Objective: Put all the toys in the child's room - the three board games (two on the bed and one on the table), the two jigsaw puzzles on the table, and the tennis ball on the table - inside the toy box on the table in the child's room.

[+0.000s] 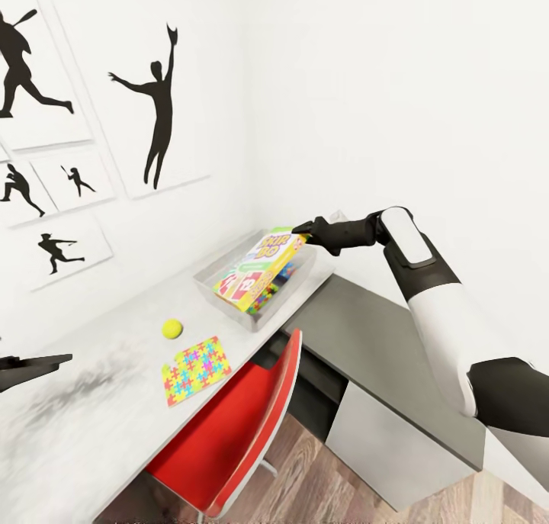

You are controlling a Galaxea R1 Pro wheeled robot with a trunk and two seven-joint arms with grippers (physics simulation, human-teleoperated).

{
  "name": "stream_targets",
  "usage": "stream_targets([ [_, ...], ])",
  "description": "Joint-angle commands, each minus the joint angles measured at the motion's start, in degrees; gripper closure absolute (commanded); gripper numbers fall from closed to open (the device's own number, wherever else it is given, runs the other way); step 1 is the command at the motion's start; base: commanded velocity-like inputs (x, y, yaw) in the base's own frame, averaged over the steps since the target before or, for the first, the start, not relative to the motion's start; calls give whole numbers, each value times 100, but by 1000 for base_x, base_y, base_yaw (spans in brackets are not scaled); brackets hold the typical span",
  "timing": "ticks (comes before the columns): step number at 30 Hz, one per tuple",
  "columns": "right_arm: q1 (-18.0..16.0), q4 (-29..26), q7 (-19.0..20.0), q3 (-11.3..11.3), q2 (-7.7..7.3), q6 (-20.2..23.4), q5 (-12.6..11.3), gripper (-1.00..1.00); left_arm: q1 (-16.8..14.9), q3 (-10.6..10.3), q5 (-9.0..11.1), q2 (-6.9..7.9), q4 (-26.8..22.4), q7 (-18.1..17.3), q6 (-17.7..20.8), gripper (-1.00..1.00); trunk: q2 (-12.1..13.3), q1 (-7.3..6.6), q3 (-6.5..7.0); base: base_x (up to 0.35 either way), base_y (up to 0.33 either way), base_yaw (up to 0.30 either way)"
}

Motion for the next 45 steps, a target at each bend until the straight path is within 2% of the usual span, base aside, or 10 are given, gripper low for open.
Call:
stream_targets([
  [1,-6,-6,-55,14,-8,0,-64,100,-4,0,-5,2,-1,-24,61,-100,-11,2,-20,0,0,0],
  [10,-14,-29,-55,-14,-20,0,-72,100,-4,0,-4,2,-2,-24,60,-100,-11,2,-106,0,0,0],
  [19,-15,-307,-55,-285,-49,0,-75,100,-4,2,-6,2,-3,-24,60,-100,-11,2,-192,0,0,0],
  [29,-85,-415,-54,-321,-157,0,-83,100,-4,5,-6,2,-6,-24,60,-100,-11,2,-287,0,0,0],
  [45,-103,-410,-55,-323,-166,0,-84,100,-4,4,-6,2,-4,-24,60,-100,-11,2,-439,0,0,0],
])
